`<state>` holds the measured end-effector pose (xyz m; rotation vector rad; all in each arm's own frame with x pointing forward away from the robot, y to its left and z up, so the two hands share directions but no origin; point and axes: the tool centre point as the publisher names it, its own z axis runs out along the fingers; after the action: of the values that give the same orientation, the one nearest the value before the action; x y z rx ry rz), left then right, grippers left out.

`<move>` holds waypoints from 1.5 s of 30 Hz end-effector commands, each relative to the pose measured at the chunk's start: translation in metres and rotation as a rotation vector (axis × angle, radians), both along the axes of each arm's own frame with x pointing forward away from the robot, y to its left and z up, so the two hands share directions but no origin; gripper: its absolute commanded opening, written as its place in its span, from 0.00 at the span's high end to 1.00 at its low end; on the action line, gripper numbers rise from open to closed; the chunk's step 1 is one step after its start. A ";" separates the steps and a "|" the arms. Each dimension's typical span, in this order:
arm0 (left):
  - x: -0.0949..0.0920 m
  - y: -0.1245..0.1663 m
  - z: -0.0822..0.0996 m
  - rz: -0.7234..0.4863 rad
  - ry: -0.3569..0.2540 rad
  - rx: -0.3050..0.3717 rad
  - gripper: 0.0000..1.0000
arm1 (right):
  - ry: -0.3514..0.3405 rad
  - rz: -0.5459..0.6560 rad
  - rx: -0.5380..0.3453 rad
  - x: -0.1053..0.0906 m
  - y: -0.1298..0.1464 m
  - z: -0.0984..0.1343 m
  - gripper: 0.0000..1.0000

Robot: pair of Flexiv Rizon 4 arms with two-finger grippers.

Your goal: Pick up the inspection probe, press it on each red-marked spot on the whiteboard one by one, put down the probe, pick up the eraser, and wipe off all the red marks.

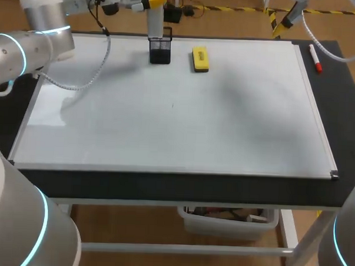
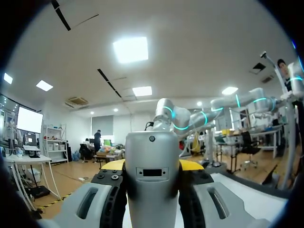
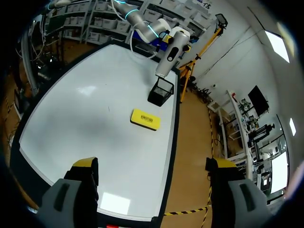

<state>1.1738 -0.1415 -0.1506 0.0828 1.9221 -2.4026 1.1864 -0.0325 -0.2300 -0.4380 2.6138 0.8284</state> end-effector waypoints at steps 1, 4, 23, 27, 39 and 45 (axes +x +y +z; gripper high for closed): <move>0.015 -0.006 -0.004 -0.123 -0.029 -0.006 1.00 | 0.002 0.002 -0.005 0.000 -0.001 0.001 0.00; 0.019 -0.009 -0.007 -0.129 -0.028 -0.005 1.00 | 0.002 0.002 -0.005 0.000 -0.001 0.001 0.00; 0.038 -0.013 -0.034 -0.172 -0.020 0.006 1.00 | 0.002 0.002 -0.005 0.000 -0.001 0.001 0.00; 0.040 -0.014 -0.042 -0.187 -0.017 0.008 1.00 | 0.002 0.002 -0.005 0.000 -0.001 0.001 0.00; 0.047 -0.010 -0.070 -0.218 0.011 0.010 1.00 | 0.002 0.002 -0.005 0.000 -0.001 0.001 0.00; 0.047 -0.012 -0.080 -0.244 -0.002 0.018 1.00 | 0.002 0.002 -0.005 0.000 -0.001 0.001 0.00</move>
<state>1.2117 -0.1520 -0.2236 -0.0779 1.9295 -2.3689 1.1864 -0.0325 -0.2301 -0.4379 2.6137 0.8284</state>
